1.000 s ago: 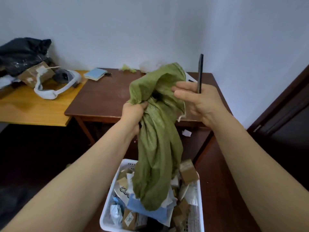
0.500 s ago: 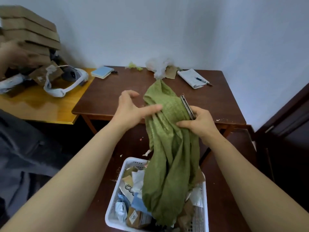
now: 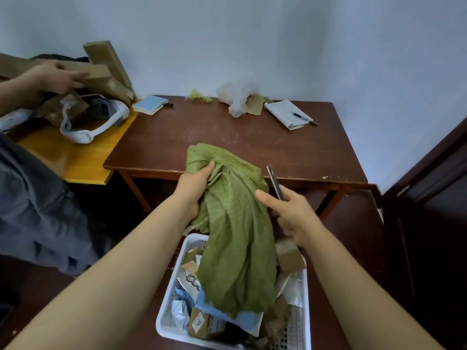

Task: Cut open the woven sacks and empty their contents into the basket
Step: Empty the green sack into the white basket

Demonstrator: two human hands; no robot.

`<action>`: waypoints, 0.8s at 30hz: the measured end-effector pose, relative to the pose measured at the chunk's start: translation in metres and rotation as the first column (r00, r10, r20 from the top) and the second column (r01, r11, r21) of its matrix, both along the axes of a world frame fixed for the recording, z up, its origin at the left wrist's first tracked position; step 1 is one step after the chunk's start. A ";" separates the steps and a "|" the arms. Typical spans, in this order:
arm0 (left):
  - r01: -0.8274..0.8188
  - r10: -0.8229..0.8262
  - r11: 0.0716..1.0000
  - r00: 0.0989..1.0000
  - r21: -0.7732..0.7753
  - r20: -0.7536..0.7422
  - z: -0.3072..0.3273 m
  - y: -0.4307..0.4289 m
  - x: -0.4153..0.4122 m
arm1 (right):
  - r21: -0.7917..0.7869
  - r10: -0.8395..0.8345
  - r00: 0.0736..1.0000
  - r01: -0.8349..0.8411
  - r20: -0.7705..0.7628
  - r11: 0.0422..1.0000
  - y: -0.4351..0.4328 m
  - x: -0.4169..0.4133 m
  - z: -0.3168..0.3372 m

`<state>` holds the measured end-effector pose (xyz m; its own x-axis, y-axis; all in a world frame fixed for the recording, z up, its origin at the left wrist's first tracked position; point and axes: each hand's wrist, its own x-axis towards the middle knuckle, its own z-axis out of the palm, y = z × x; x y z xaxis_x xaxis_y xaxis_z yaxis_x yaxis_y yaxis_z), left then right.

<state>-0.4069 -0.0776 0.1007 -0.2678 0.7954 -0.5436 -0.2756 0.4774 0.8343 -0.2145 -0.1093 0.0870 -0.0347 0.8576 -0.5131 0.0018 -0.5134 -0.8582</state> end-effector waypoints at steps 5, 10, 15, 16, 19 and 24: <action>0.221 -0.198 0.970 0.961 -0.105 0.192 -0.019 -0.005 0.018 | 0.035 -0.155 0.951 0.170 -0.268 0.985 0.000 -0.021 -0.009; 0.151 -0.053 0.987 0.666 0.064 -0.744 -0.021 -0.011 0.005 | 0.208 -0.185 0.977 0.203 -0.102 0.957 0.013 -0.014 -0.012; 0.644 -0.555 0.748 0.740 0.160 -0.380 -0.014 -0.032 0.020 | 0.117 -0.034 0.972 0.063 -0.235 0.991 0.017 -0.016 0.003; 0.592 -0.481 0.790 0.757 0.155 -0.442 -0.024 -0.032 0.023 | 0.099 0.000 0.972 0.024 -0.236 0.995 0.019 -0.016 0.003; 0.297 -0.141 0.938 0.800 0.181 -0.584 -0.042 -0.027 0.026 | 0.094 -0.022 0.977 0.043 -0.214 0.995 0.022 -0.007 0.001; -0.007 0.074 0.987 0.905 0.160 -0.419 -0.045 -0.023 0.026 | 0.032 -0.189 0.973 0.195 -0.132 0.980 -0.001 0.019 -0.016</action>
<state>-0.3807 -0.1005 0.0556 -0.4792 0.8424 -0.2465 0.1026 0.3327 0.9374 -0.1959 -0.1106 0.0712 0.0699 0.8764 -0.4764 -0.2040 -0.4549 -0.8668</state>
